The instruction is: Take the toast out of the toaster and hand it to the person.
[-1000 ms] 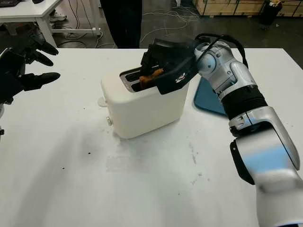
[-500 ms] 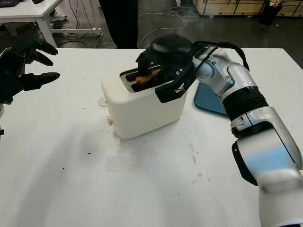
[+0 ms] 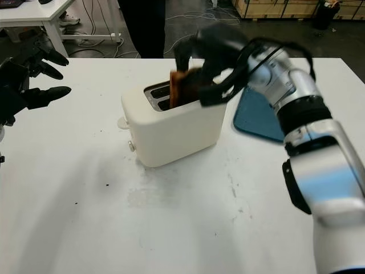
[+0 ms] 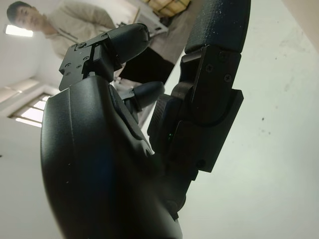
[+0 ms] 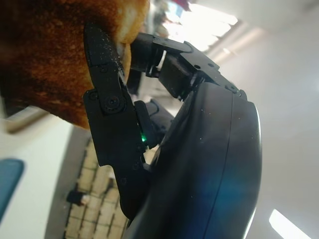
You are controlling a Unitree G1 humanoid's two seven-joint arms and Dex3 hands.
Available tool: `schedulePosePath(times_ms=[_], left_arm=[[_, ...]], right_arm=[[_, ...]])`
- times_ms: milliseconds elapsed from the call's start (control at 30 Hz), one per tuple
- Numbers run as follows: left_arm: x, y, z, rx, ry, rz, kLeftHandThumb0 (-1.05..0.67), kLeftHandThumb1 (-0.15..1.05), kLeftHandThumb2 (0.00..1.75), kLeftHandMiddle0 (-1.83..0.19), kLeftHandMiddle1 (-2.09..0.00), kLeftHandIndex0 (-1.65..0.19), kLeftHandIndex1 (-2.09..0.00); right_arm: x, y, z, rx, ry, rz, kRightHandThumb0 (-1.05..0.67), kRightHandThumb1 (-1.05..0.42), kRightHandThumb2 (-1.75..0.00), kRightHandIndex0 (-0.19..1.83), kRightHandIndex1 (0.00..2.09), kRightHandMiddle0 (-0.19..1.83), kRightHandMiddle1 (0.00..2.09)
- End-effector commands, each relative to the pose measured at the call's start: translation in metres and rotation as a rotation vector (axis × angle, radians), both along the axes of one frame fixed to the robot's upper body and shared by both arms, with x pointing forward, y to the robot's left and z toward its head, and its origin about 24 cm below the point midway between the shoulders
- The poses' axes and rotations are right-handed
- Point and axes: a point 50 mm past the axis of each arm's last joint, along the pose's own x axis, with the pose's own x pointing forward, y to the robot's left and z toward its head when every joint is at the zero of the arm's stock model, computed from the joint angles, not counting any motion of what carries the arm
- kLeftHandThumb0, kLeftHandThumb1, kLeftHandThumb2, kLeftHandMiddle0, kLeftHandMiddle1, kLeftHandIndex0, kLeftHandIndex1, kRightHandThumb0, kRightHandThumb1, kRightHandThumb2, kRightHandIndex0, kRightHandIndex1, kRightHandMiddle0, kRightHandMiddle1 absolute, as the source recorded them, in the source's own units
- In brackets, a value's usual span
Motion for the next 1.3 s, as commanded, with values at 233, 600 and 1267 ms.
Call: schedulePosePath(times_ms=[233, 600, 1267], left_arm=[[-0.001, 0.000, -0.002, -0.009, 0.004, 0.004, -1.05, 0.92, 0.12, 0.00, -1.62, 0.00, -1.51], [0.000, 0.000, -0.002, -0.007, -0.004, 0.001, -1.05, 0.92, 0.12, 0.00, -1.61, 0.00, -1.51], [0.000, 0.000, -0.004, -0.010, 0.003, -0.001, -1.05, 0.92, 0.11, 0.00, -1.62, 0.00, -1.52]], right_arm=[[0.005, -0.029, 0.034, 0.231, -0.010, -0.099, -0.33, -0.92, -0.12, 1.07, 1.75, 0.85, 1.75], [0.005, -0.063, 0.045, 0.527, -0.048, -0.210, -0.36, -0.92, -0.15, 1.07, 1.75, 0.86, 1.75], [0.017, -0.089, -0.021, 0.795, 0.024, -0.572, -0.29, -0.92, -0.11, 0.86, 1.73, 0.83, 1.43]])
